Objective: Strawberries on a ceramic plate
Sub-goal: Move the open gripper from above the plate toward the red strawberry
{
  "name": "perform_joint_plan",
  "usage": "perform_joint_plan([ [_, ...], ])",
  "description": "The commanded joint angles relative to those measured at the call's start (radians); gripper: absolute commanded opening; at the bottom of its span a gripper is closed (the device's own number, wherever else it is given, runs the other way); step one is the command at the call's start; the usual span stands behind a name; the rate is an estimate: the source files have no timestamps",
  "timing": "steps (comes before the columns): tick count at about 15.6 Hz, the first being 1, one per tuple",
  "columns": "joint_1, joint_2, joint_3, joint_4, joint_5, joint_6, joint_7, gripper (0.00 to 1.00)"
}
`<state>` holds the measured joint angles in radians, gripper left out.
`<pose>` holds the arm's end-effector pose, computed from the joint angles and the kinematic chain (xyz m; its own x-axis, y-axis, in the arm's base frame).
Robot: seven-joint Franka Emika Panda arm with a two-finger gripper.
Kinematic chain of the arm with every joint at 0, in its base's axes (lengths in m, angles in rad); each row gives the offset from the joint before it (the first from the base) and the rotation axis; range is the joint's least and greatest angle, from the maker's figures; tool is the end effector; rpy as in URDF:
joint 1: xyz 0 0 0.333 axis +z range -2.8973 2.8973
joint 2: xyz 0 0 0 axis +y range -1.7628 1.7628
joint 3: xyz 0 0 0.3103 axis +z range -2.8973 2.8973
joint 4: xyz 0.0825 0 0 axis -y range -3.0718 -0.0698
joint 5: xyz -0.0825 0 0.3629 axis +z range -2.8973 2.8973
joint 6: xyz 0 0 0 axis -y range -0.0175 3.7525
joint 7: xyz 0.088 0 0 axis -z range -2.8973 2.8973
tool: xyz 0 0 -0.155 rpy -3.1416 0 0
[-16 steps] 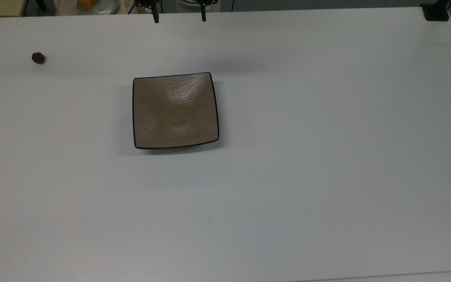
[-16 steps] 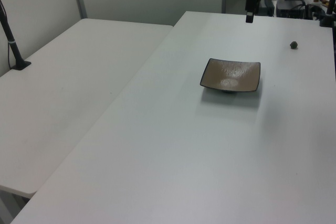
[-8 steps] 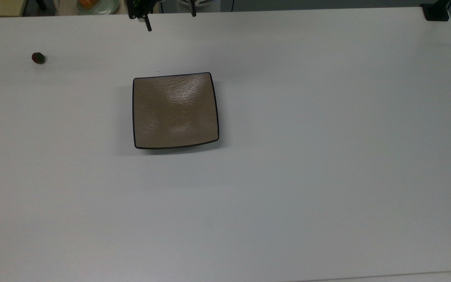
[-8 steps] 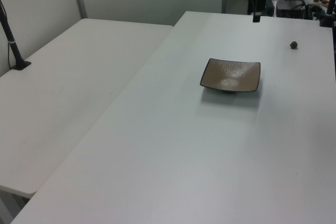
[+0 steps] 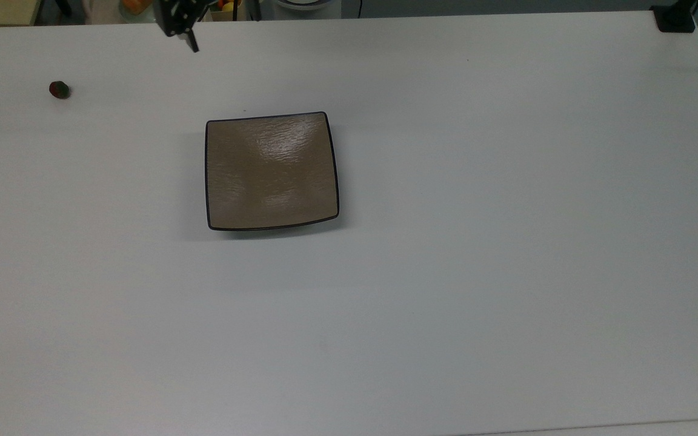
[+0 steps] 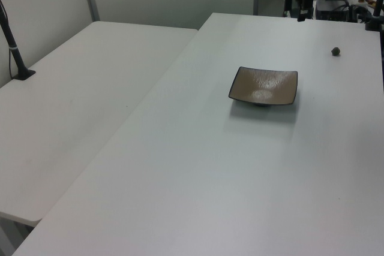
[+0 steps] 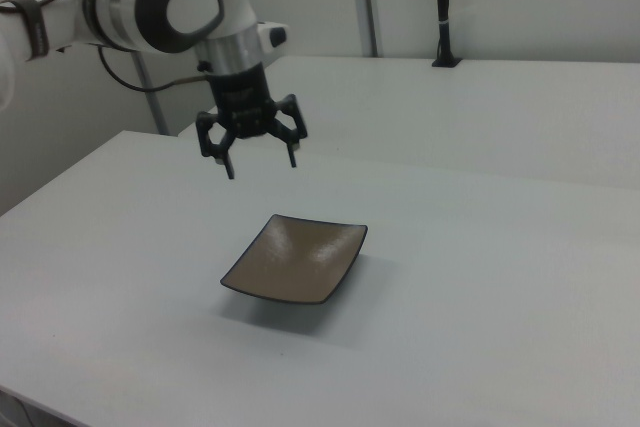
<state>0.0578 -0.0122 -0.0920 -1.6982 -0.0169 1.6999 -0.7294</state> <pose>0.5384 -0.0210 0.5307 0.7666 0.6421 -0.0001 0.6420 -0.7664 0.0209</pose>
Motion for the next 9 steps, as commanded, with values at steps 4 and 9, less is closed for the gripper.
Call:
perform_joint_plan([
  [4, -0.176, 0.035, -0.002, -0.012, -0.023, -0.008, -0.083, 1.00],
  [9, -0.300, 0.093, -0.011, -0.014, -0.043, -0.003, -0.209, 1.00],
])
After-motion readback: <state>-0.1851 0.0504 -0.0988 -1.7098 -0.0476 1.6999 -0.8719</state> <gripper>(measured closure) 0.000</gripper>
